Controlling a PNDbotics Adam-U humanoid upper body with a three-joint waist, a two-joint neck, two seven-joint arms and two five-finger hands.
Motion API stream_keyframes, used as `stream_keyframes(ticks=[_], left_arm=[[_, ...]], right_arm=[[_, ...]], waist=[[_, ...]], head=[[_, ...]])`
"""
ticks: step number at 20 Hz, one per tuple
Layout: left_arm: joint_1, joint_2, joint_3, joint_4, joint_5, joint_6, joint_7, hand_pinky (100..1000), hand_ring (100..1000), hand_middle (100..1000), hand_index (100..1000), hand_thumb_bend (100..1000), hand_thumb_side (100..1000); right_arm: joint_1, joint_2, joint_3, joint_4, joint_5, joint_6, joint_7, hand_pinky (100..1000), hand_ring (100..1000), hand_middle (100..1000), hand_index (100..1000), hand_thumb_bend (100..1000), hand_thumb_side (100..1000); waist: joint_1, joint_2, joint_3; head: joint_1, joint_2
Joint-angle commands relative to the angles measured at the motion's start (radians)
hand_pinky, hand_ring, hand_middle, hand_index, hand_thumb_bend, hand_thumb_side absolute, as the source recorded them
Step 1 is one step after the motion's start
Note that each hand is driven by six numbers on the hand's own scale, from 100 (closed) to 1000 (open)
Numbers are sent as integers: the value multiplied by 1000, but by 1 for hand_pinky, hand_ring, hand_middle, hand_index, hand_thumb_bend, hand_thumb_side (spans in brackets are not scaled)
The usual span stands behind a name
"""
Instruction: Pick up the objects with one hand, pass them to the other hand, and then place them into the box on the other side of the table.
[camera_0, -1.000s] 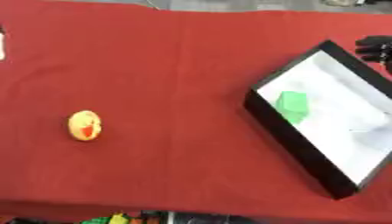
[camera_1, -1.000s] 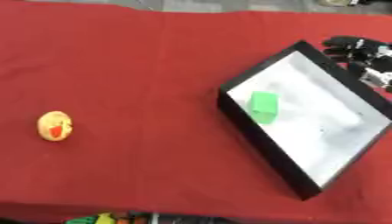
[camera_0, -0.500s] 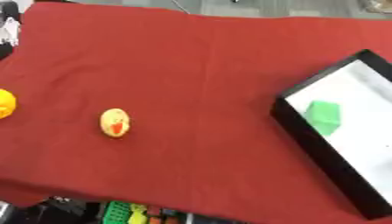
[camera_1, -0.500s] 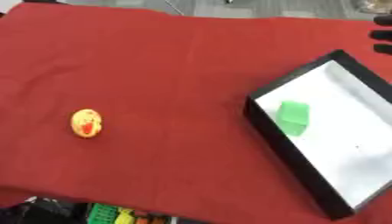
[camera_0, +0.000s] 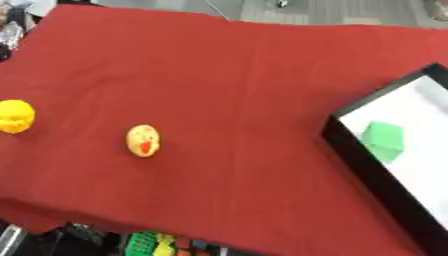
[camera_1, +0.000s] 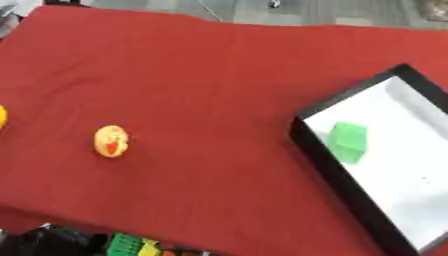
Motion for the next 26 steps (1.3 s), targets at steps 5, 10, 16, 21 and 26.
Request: stream_keyframes(ticks=[5, 10, 16, 21, 26], left_arm=[[43, 117, -36, 75, 60, 16, -74, 933, 845, 733, 827, 331, 535], [61, 168, -75, 204, 139, -36, -154, 937, 854, 742, 826, 396, 531], [60, 207, -72, 306, 175, -118, -257, 943, 871, 769, 833, 550, 568], [57, 216, -50, 340, 142, -137, -355, 936, 870, 765, 833, 553, 551], [42, 215, -23, 363, 132, -129, -454, 939, 870, 763, 850, 509, 508]], right_arm=[[-1, -26, -25, -31, -10, 9, -13, 1000, 1000, 1000, 1000, 100, 582], [6, -22, -27, -29, -5, 18, -12, 1000, 1000, 1000, 1000, 100, 591], [14, -17, -32, -29, 10, 15, -12, 1000, 1000, 1000, 1000, 100, 600], [21, -13, -35, -23, 22, 12, -13, 1000, 1000, 1000, 1000, 100, 604], [28, -8, -36, -22, 32, 4, -16, 1000, 1000, 1000, 1000, 100, 605]], waist=[[17, -1, -3], [15, 0, -7], [10, 6, -5], [3, 8, 0], [-5, 10, 2]], head=[[25, -14], [38, -17], [50, -7], [53, -3], [54, -8]])
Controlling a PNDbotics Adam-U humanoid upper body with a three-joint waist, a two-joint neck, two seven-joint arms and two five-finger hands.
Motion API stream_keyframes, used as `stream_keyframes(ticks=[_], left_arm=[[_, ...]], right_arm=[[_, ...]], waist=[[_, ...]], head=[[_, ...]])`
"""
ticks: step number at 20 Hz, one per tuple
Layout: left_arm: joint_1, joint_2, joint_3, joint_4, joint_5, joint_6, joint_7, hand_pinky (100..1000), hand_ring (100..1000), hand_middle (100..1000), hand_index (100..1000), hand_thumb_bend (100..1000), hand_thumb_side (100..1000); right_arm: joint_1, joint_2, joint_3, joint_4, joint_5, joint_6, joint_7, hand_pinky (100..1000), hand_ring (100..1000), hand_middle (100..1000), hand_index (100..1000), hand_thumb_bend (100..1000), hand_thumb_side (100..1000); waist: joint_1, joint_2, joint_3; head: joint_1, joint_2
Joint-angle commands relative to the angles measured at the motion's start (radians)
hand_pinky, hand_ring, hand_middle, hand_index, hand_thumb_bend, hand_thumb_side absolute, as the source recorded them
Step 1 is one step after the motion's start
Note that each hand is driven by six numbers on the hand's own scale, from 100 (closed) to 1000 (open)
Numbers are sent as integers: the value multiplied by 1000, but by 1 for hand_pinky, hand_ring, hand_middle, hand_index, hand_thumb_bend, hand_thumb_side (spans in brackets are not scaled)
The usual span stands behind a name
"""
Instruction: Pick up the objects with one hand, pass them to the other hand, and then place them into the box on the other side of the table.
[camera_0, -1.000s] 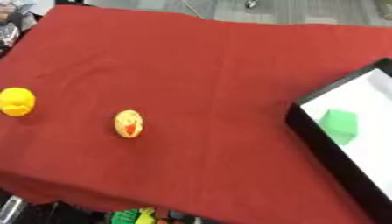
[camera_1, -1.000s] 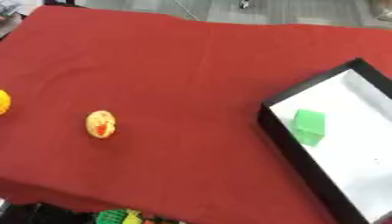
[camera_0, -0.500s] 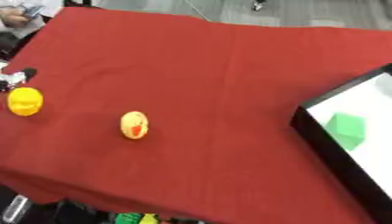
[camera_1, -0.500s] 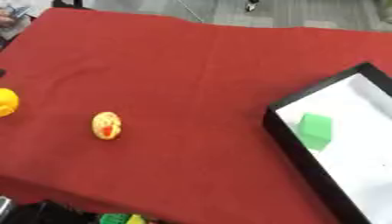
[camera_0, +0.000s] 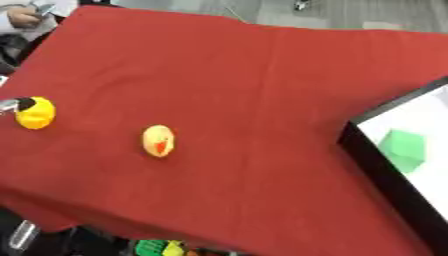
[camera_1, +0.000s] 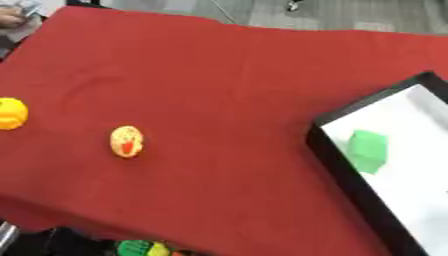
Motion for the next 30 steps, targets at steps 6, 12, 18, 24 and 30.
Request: stream_keyframes(ticks=[6, 12, 18, 24, 30], left_arm=[[-44, 58, 35, 56, 4, 3, -158, 941, 876, 768, 855, 453, 401], [-76, 53, 31, 138, -23, 8, -198, 936, 874, 769, 854, 433, 324], [-99, 42, 15, 225, -73, 19, -208, 927, 877, 779, 853, 439, 298], [-132, 10, 13, 296, -101, 23, -189, 931, 874, 772, 859, 425, 335], [-164, -19, 2, 337, -101, 17, -198, 934, 872, 766, 855, 432, 362]], right_arm=[[10, -6, -10, -13, 38, -9, -2, 1000, 1000, 1000, 1000, 100, 618], [15, 10, 9, -23, 75, -5, 17, 1000, 1000, 1000, 1000, 100, 630], [17, 23, 15, -20, 102, 0, 23, 1000, 1000, 1000, 1000, 100, 640], [17, 33, 16, -17, 115, 6, 27, 1000, 1000, 1000, 1000, 100, 647], [13, 39, 17, -15, 120, 11, 32, 1000, 1000, 1000, 1000, 100, 654]], waist=[[-10, 8, 1], [-7, 9, -1], [-7, 13, -4], [-9, 15, -4], [-11, 19, -6]], head=[[2, -2], [6, -4], [13, -4], [28, -6], [30, -7]])
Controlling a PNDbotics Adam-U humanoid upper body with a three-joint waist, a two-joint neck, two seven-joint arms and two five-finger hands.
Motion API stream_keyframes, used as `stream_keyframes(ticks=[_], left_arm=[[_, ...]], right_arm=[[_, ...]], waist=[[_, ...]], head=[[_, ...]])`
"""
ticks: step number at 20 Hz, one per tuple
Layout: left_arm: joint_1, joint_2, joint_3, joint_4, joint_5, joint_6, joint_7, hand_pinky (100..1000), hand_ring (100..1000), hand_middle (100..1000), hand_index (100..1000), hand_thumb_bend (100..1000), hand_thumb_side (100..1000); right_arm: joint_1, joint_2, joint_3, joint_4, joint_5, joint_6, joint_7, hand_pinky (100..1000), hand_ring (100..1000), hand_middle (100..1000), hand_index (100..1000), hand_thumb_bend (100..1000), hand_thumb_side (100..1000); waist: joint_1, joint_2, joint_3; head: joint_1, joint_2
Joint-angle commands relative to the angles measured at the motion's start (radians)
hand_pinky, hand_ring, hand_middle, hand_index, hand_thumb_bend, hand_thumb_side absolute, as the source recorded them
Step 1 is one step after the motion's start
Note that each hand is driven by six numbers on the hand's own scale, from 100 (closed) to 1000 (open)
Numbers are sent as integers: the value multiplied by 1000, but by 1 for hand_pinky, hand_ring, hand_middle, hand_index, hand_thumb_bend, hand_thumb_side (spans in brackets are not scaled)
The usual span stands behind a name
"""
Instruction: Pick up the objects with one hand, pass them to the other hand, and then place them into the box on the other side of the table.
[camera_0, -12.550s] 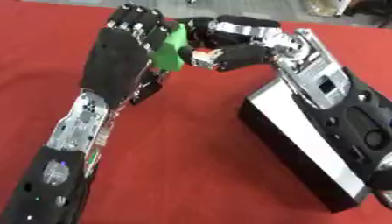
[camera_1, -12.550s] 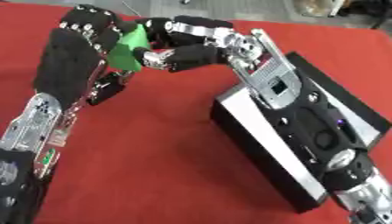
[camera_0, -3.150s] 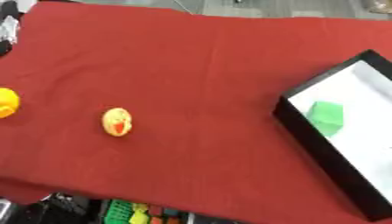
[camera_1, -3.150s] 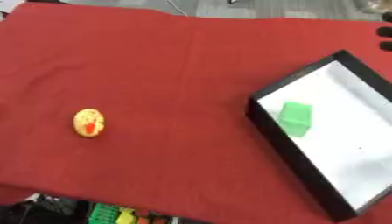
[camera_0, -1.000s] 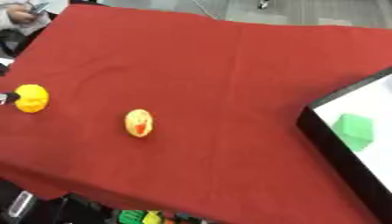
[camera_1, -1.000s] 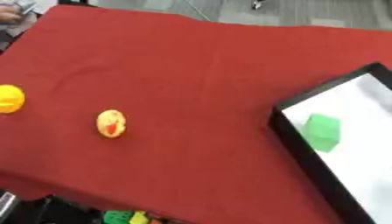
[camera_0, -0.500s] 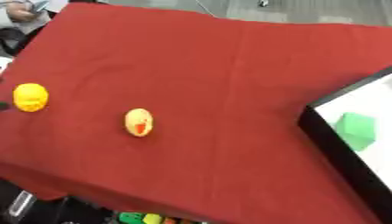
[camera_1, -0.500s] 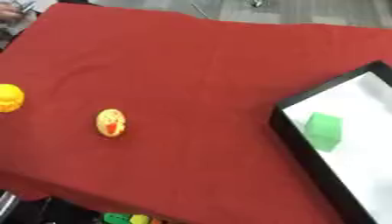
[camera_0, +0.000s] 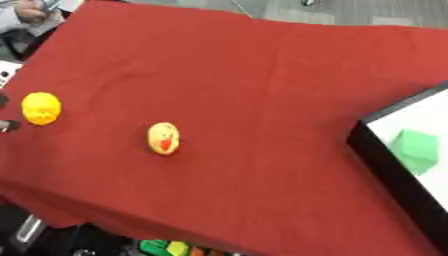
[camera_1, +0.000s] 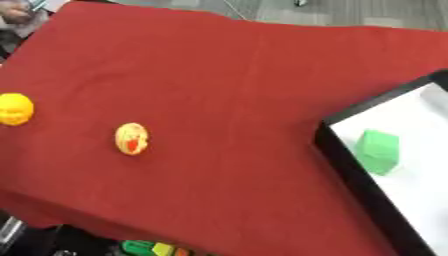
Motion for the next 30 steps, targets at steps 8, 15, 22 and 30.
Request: stream_keyframes(ticks=[8, 15, 22, 30], left_arm=[[-76, -21, -3, 43, -15, 11, 38, 931, 860, 742, 824, 368, 353], [-99, -45, -7, 60, -18, 15, 49, 933, 854, 727, 788, 278, 322], [-104, -53, -12, 52, 0, 10, 40, 941, 847, 704, 711, 100, 216], [-97, -44, -6, -13, 19, 15, 75, 928, 801, 629, 656, 100, 192]], right_arm=[[-15, -9, -5, -3, 25, 12, 15, 1000, 1000, 1000, 1000, 100, 666], [-17, -3, -6, 1, 32, 18, 22, 1000, 1000, 1000, 1000, 100, 673], [-15, -1, -8, 3, 29, 21, 24, 1000, 1000, 1000, 1000, 100, 677], [-8, -1, -11, 8, 33, 20, 27, 1000, 1000, 1000, 1000, 100, 680]], waist=[[-13, 5, -3], [-13, 10, -3], [-14, 10, -3], [-15, 7, -2]], head=[[9, -9], [9, -9], [8, -12], [-5, -15]])
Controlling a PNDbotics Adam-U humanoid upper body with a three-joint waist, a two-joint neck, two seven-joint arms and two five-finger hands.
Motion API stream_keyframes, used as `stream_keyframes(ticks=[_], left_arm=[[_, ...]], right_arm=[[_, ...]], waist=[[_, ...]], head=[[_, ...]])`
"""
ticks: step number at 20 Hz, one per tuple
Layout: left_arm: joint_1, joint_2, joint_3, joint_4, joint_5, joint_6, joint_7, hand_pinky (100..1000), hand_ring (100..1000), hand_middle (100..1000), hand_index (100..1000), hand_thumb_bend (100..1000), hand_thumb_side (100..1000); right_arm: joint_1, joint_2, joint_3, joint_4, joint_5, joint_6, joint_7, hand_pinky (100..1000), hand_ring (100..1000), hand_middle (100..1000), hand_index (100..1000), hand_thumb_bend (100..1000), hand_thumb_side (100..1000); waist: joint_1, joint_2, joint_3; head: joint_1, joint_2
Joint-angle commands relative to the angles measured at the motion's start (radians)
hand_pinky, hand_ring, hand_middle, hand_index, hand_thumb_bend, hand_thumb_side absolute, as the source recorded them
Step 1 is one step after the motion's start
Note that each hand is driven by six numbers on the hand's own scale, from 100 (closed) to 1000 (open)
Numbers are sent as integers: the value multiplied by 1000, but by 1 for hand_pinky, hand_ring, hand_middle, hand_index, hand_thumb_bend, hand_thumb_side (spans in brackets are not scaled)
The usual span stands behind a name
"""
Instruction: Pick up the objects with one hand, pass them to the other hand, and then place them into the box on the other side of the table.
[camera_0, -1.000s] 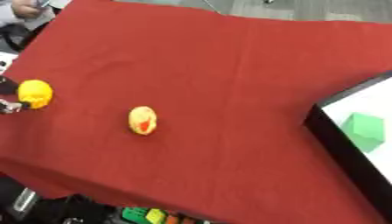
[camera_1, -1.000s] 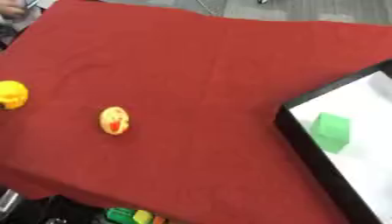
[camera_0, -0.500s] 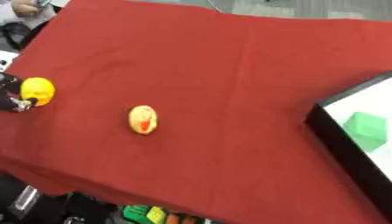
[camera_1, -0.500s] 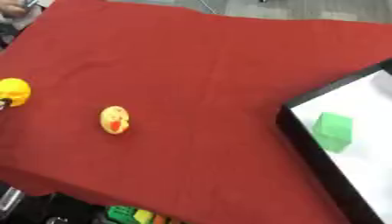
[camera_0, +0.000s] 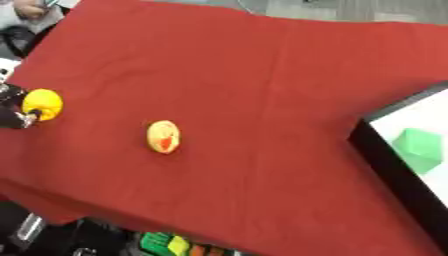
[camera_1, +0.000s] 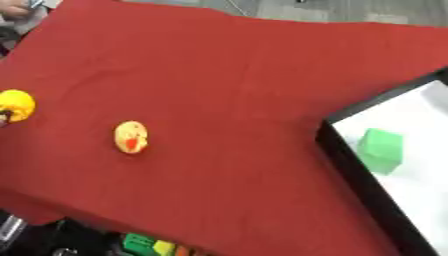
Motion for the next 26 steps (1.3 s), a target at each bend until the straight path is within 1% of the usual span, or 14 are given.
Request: stream_keyframes(ticks=[1, 10, 16, 21, 26], left_arm=[[-6, 46, 9, -62, 15, 2, 25, 920, 794, 621, 645, 100, 185], [20, 58, 21, -279, 24, 11, 78, 905, 771, 588, 630, 100, 192], [32, 47, 10, -434, 47, 12, 87, 898, 764, 581, 630, 100, 203], [32, 26, -7, -541, 55, 21, 92, 899, 762, 576, 629, 100, 213], [34, 8, -18, -605, 73, 29, 102, 901, 760, 569, 627, 100, 223]], right_arm=[[-6, -19, -11, -6, 2, -2, 5, 1000, 1000, 1000, 1000, 100, 679], [-4, -22, -17, -10, -15, 2, 1, 1000, 1000, 1000, 1000, 100, 677], [-9, -25, -15, -20, -31, 5, 0, 1000, 1000, 1000, 1000, 100, 666], [-12, -27, -13, -37, -52, 7, -4, 1000, 1000, 1000, 1000, 100, 653], [-13, -27, -12, -53, -68, 14, -10, 1000, 1000, 1000, 1000, 100, 648]], waist=[[-10, -6, 0], [-8, -10, 0], [-7, -14, -2], [-8, -19, -5], [-8, -22, -5]], head=[[-12, -10], [-54, -3], [-71, -4], [-92, -22], [-108, -47]])
